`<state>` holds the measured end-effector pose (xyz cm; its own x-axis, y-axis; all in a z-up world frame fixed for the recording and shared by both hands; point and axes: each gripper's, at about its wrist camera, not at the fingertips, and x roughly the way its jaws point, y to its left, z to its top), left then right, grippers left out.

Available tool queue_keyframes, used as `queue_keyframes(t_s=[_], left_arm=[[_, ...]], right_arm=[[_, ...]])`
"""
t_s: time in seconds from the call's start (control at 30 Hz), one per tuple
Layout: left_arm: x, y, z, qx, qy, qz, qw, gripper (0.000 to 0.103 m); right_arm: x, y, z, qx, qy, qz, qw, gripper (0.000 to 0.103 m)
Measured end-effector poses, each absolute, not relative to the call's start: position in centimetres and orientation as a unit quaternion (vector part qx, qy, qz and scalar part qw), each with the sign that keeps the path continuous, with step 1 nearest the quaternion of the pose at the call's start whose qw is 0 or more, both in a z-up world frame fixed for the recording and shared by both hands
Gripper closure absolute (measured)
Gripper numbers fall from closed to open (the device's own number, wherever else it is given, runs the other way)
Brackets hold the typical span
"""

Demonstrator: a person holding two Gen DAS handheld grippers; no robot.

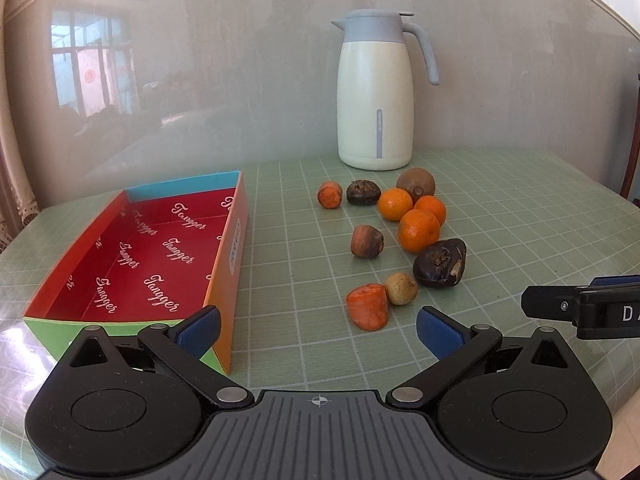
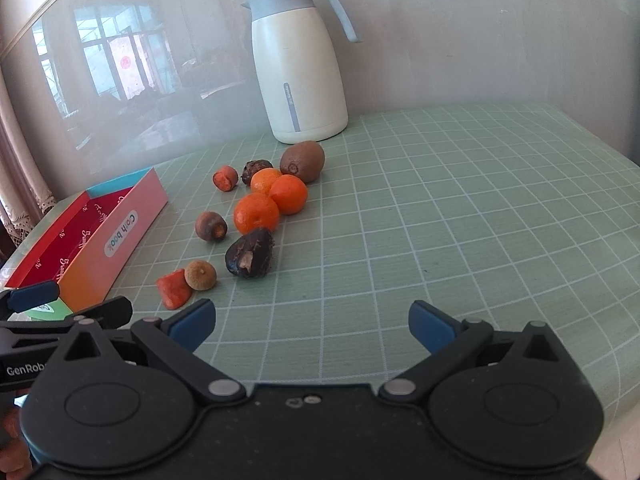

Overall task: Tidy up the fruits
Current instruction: 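Move the left tool toward the orange carrot piece near the fruits, then close the left gripper on the orange carrot piece and lift it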

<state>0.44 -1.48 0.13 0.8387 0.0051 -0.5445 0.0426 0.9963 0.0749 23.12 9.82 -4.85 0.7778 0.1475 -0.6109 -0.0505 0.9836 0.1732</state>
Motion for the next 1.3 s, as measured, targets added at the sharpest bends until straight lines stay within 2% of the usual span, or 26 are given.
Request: queue_keyframes(t_s=[0.97,1.23,1.27,1.3], left_arm=[[3.6,-3.5,-0.6,0.071,0.291,-0.056,0.953,0.0],[4.8,-3.5,-1.6,0.072,0.304,-0.05,0.949,0.001],[4.8,-3.6,-1.7,0.074,0.304,-0.05,0.949,0.006],[4.9,-3.7,-1.8,0.075,0.307,-0.055,0.947,0.019]], right_arm=[[22.4,8.0,-3.7,0.112,0.309,0.056,0.943,0.0],[22.3,7.5,-3.8,0.088,0.314,0.024,0.945,0.0],[22.3,7.4,-3.7,0.091,0.313,0.024,0.945,0.0],[22.2,7.2,-3.7,0.094,0.311,0.025,0.945,0.0]])
